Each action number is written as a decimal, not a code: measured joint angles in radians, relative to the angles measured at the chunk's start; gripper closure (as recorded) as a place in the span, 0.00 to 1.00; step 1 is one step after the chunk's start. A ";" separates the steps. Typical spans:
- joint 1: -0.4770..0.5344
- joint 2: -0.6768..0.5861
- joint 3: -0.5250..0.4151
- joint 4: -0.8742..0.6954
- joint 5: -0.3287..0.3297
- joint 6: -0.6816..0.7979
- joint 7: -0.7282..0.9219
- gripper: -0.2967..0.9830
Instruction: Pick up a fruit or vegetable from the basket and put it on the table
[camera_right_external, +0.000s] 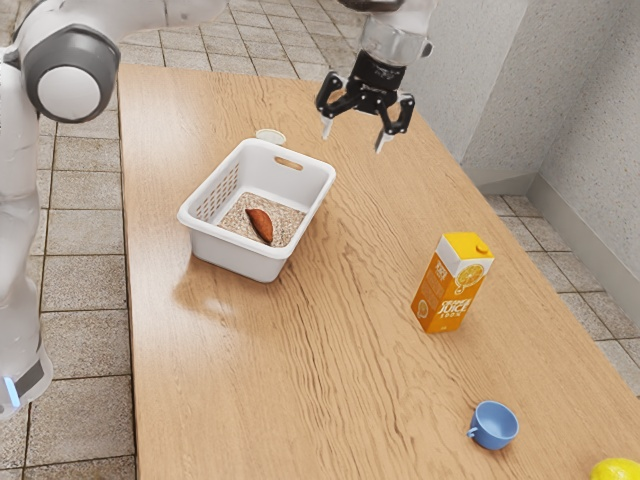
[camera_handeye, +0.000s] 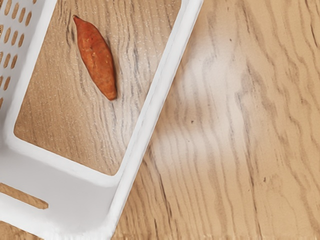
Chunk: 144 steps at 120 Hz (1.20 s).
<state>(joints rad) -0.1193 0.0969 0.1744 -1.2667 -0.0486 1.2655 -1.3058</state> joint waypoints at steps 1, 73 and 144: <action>-0.006 0.004 -0.001 0.000 -0.002 -0.001 -0.014 0.23; 0.110 -0.281 0.095 -0.584 0.030 0.241 -0.656 0.23; 0.138 -0.316 0.098 -0.941 0.009 0.731 -0.698 0.23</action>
<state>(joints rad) 0.0186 -0.2193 0.2724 -2.2072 -0.0392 1.9962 -2.0037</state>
